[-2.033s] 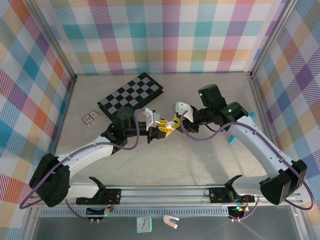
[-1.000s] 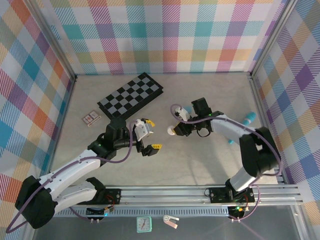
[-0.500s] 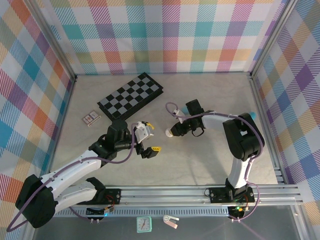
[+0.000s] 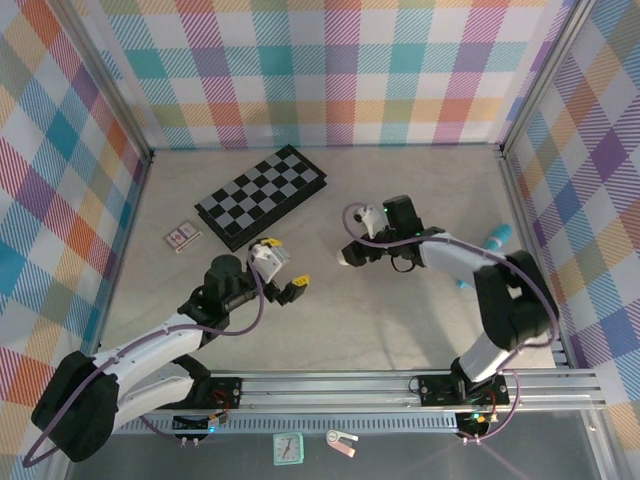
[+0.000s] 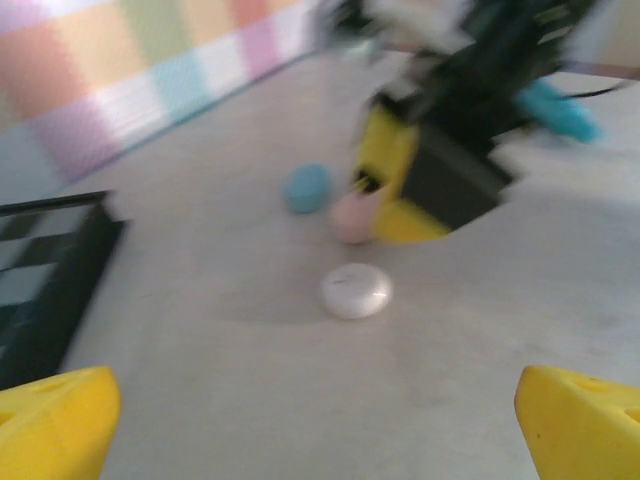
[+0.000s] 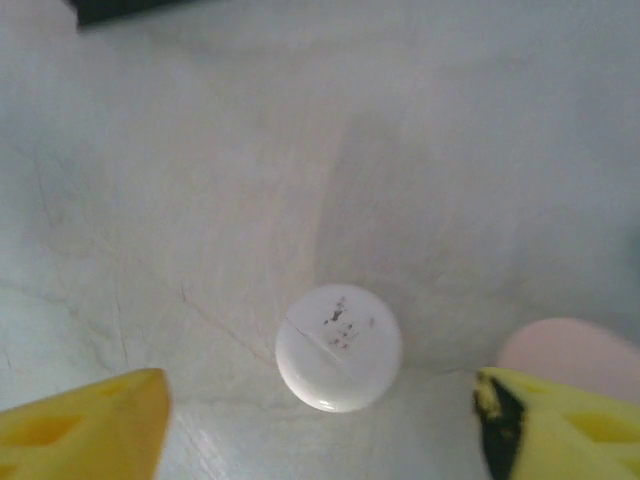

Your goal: Insert the wireless bluetooth earbuds into the charging case

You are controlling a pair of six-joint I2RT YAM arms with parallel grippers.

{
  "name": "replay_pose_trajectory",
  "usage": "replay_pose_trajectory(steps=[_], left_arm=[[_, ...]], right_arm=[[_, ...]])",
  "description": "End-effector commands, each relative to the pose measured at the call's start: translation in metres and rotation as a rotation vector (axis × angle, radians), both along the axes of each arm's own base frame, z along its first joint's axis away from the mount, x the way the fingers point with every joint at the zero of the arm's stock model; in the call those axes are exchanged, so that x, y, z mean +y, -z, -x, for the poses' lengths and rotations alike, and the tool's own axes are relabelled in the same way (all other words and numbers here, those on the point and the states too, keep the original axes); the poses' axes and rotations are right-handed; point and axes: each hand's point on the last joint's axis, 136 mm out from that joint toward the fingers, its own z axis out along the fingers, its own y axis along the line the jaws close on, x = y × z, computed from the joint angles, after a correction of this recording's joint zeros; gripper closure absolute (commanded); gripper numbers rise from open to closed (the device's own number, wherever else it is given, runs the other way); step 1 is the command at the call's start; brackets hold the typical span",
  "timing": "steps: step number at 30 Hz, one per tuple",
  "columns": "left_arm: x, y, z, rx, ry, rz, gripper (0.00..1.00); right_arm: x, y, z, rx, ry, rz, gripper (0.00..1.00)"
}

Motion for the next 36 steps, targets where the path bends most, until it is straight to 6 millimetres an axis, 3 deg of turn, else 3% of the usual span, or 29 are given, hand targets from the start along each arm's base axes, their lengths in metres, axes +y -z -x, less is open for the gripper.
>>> replay_pose_trajectory(steps=[1,4,7,13,16,21,27,31,36], left_arm=[[0.047,-0.029,-0.036,-0.122,-0.278,0.065,0.0],[0.085,-0.015,-0.053,-0.091,-0.453,0.068,0.0],[0.119,0.004,-0.061,-0.046,-0.598,0.084,0.0],[0.156,0.037,-0.068,0.034,-0.727,0.111,0.0],[0.165,0.048,-0.076,0.039,-0.761,0.127,0.0],[0.179,0.054,-0.094,0.017,-0.822,0.119,0.0],[0.189,0.079,-0.108,0.058,-0.838,0.16,0.0],[0.193,0.087,-0.121,0.15,-0.864,0.124,0.0],[0.197,0.093,-0.127,0.216,-0.867,0.135,0.0]], right_arm=[[-0.029,-0.036,-0.02,-0.162,0.157,-0.015,0.1],[-0.07,-0.059,-0.027,-0.274,0.317,-0.019,0.0],[-0.118,-0.065,-0.029,-0.346,0.477,-0.004,0.01],[-0.205,-0.04,-0.023,-0.375,0.769,0.025,0.01],[-0.235,-0.03,-0.026,-0.398,0.897,0.033,0.01],[-0.24,-0.012,-0.033,-0.385,0.921,0.01,0.01],[-0.234,-0.008,-0.045,-0.422,0.868,0.003,0.01],[-0.229,0.014,-0.053,-0.402,0.834,0.005,0.01],[-0.229,0.015,-0.053,-0.402,0.833,0.006,0.01]])
